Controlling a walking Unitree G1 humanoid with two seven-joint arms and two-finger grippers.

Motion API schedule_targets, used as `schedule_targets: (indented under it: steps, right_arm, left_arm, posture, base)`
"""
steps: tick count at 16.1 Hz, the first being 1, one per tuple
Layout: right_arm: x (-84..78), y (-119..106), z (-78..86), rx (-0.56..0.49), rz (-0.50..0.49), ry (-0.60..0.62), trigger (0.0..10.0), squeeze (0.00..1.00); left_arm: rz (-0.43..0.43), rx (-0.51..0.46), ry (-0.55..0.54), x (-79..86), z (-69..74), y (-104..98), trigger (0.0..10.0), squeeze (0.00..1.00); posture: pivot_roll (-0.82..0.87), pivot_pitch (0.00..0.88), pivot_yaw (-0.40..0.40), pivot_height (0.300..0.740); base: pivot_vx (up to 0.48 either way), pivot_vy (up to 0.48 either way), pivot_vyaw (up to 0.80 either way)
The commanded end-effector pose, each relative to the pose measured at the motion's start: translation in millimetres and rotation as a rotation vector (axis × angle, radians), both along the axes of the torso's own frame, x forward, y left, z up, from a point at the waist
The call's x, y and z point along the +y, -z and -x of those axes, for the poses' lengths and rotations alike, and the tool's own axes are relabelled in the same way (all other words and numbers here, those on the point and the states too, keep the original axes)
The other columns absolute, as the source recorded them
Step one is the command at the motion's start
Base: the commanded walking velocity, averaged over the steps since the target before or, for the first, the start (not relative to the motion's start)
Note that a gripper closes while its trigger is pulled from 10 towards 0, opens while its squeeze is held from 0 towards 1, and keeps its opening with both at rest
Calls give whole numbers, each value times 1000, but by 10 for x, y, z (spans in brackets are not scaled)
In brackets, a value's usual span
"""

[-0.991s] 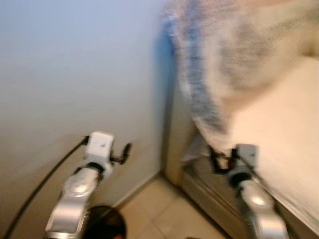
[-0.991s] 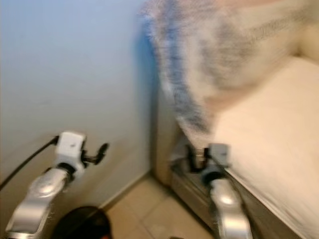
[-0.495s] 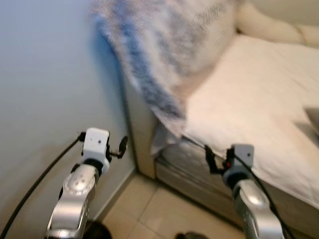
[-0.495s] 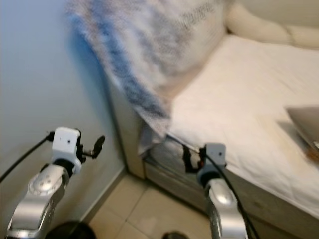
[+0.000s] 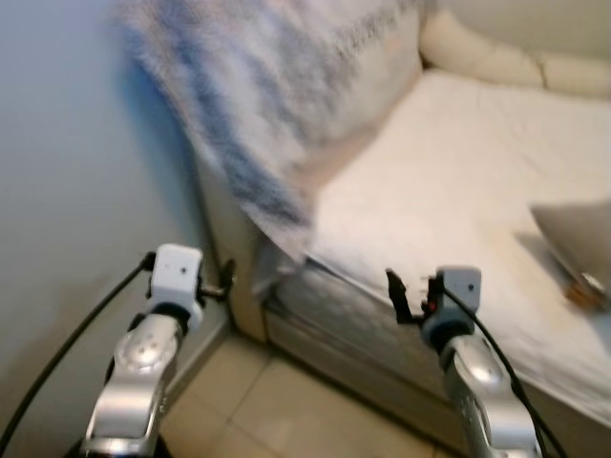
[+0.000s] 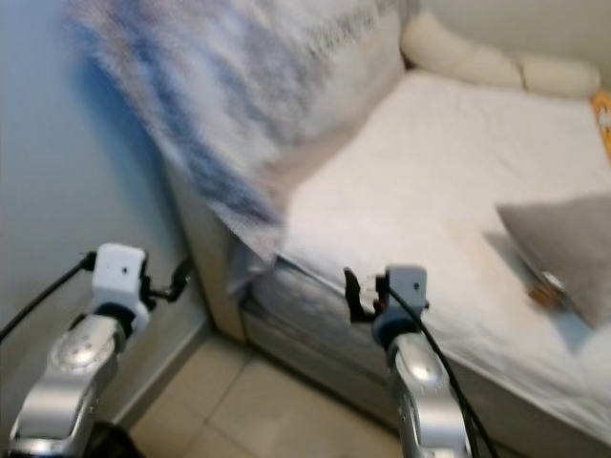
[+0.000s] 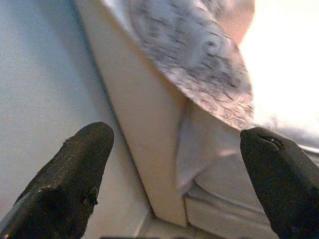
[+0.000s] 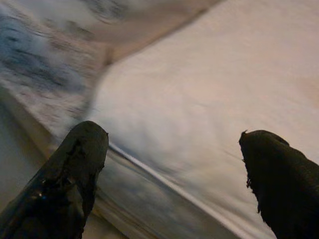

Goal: Clean up the room

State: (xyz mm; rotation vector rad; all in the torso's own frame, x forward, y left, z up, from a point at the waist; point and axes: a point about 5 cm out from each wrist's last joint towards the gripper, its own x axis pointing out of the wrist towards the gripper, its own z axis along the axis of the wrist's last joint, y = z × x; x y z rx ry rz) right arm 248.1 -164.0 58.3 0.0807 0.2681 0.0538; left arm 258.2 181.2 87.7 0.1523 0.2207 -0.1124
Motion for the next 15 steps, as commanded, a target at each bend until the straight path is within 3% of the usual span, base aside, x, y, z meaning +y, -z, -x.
schedule_targets:
  steps: [1,8,15]
  right_arm:
    - [-46,-15,1,-8,8,23,10000,1000]
    - [-31,-1,-5,5,3,27,10000,1000]
    - [1,-12,-38,3,-1,22,10000,1000]
  left_arm:
    - [-2,-6,22,-56,-25,-25,10000,0]
    - [5,-9,30,-57,-33,-23,10000,0]
    - [38,-26,20,-54,-71,-41,10000,0]
  posture:
    - [-78,0,35,740]
    - [-78,0,38,740]
    - [-76,0,34,740]
  base:
    - [0,-472,0]
    - [0,-386,0]
    - [0,0,-782]
